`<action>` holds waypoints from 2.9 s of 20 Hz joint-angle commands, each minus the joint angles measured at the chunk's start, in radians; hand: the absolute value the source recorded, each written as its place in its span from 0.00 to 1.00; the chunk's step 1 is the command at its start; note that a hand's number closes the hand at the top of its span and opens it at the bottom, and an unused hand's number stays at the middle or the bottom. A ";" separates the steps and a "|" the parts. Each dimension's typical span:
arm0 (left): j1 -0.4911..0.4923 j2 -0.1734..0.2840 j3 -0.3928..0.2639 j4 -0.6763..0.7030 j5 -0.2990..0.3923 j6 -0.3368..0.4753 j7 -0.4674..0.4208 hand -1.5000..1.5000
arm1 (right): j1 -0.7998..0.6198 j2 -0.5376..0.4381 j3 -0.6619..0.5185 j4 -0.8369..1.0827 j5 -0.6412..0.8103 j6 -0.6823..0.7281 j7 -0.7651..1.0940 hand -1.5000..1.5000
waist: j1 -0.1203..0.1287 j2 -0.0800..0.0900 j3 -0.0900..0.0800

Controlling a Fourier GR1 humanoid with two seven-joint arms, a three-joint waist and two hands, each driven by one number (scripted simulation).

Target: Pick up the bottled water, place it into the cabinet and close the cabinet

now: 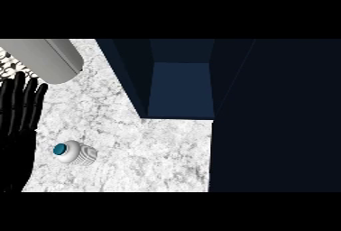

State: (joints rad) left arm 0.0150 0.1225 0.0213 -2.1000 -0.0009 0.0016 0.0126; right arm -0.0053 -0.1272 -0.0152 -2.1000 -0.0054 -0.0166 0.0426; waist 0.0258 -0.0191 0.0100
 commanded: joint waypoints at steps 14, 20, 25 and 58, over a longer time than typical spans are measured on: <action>0.314 -0.122 0.112 -0.383 0.060 0.360 0.259 0.00 | 0.288 0.065 0.323 -0.281 -0.024 0.107 0.060 0.00 | -0.020 0.013 -0.010; 0.350 -0.121 0.112 -0.574 0.024 0.377 0.424 0.00 | 0.336 0.045 0.377 -0.445 -0.011 0.091 0.181 0.00 | -0.027 0.014 -0.009; 0.394 -0.095 0.138 -0.611 0.052 0.360 0.443 0.00 | 0.265 0.083 0.468 -0.426 0.097 0.023 0.235 0.00 | -0.015 0.013 -0.010; 0.349 -0.122 0.191 -0.141 0.074 0.287 0.184 0.00 | 0.236 -0.031 0.673 -0.521 0.232 -0.175 0.345 0.00 | -0.037 0.014 -0.012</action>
State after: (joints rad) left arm 0.3946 0.0123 0.2022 -2.3501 0.0616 0.2877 0.2790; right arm 0.1882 -0.1098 0.6174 -2.4828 0.1026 -0.1897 0.3301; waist -0.0035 -0.0042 -0.0014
